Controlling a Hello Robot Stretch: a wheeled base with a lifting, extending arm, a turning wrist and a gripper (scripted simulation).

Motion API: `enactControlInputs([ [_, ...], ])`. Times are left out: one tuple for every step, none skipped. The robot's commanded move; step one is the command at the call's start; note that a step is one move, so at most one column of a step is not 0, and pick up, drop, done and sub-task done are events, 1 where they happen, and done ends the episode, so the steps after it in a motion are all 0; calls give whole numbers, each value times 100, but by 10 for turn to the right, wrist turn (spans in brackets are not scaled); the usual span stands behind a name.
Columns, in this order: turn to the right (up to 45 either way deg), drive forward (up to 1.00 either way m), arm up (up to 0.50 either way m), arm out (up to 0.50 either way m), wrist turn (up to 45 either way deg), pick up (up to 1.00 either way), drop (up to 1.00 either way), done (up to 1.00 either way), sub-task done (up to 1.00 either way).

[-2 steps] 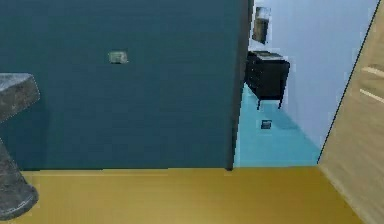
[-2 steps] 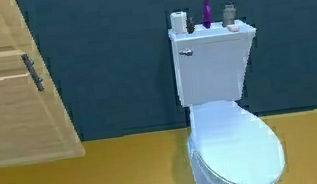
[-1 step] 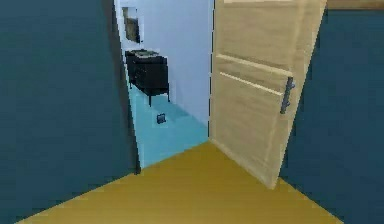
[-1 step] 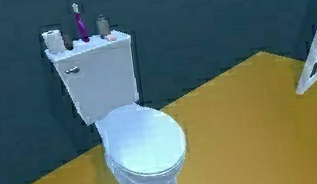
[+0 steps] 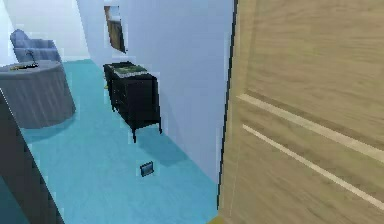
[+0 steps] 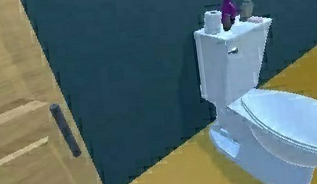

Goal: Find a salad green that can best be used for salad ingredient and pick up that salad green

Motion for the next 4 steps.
enactControlInputs([
  [60, 0, 0, 0, 0, 0, 0, 0, 0],
  [0, 20, 0, 0, 0, 0, 0, 0, 0],
  [-330, 0, 0, 0, 0, 0, 0, 0, 0],
  [0, 30, 0, 0, 0, 0, 0, 0, 0],
])
